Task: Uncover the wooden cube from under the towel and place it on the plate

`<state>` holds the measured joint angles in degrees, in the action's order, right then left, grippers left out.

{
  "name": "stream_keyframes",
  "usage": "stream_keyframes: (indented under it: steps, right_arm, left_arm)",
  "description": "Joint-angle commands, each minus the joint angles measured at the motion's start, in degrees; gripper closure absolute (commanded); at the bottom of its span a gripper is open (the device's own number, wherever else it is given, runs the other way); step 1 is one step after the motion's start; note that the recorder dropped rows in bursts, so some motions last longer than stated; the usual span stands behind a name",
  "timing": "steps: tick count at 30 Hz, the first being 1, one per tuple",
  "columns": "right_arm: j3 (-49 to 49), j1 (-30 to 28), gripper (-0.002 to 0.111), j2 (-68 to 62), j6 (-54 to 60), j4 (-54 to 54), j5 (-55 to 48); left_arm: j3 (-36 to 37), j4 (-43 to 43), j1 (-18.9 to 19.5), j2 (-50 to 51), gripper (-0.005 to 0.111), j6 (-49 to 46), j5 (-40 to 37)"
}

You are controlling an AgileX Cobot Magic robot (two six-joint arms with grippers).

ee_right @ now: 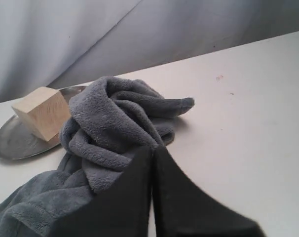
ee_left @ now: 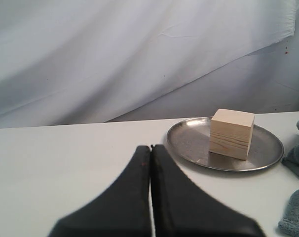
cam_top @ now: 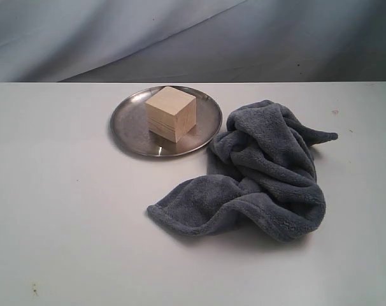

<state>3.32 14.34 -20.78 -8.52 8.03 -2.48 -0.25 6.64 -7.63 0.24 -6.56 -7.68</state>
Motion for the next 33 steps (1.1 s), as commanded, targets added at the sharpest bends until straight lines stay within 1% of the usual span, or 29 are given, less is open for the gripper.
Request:
stream_keyframes:
  steps: [1,5,7,10,12,14,15,19,33]
  right_arm:
    - [-3.09,-2.09,0.108,6.02,2.99,0.18,0.92]
    - [-3.32,-2.53,0.108,11.11,8.92,2.18,-0.28]
    - [-3.32,-2.53,0.108,13.78,9.85,2.75,-0.53]
    - [-3.32,-2.53,0.108,16.44,12.93,1.18,-0.77]
    - [-3.32,-2.53,0.108,18.63,12.93,-0.7,-1.55]
    - [-3.32,-2.53,0.108,20.78,9.89,-3.84,-2.65]
    - [-3.32,-2.53,0.108,20.78,7.05,-6.18,-3.29]
    - [-3.32,-2.42,0.108,20.78,1.96,-10.76,-3.58]
    - [-3.32,-2.42,0.108,20.78,0.71,-11.79,-5.06]
  left_arm:
    - [0.25,0.1,-0.28,-0.24,0.107,0.14,0.12]
    - [0.25,0.1,-0.28,-0.24,0.107,0.14,0.12]
    - [0.25,0.1,-0.28,-0.24,0.107,0.14,0.12]
    - [0.25,0.1,-0.28,-0.24,0.107,0.14,0.12]
    - [0.25,0.1,-0.28,-0.24,0.107,0.14,0.12]
    - [0.25,0.1,-0.28,-0.24,0.107,0.14,0.12]
    - [0.25,0.1,-0.28,-0.24,0.107,0.14,0.12]
    - [0.25,0.1,-0.28,-0.24,0.107,0.14,0.12]
    - [0.25,0.1,-0.28,-0.24,0.107,0.14,0.12]
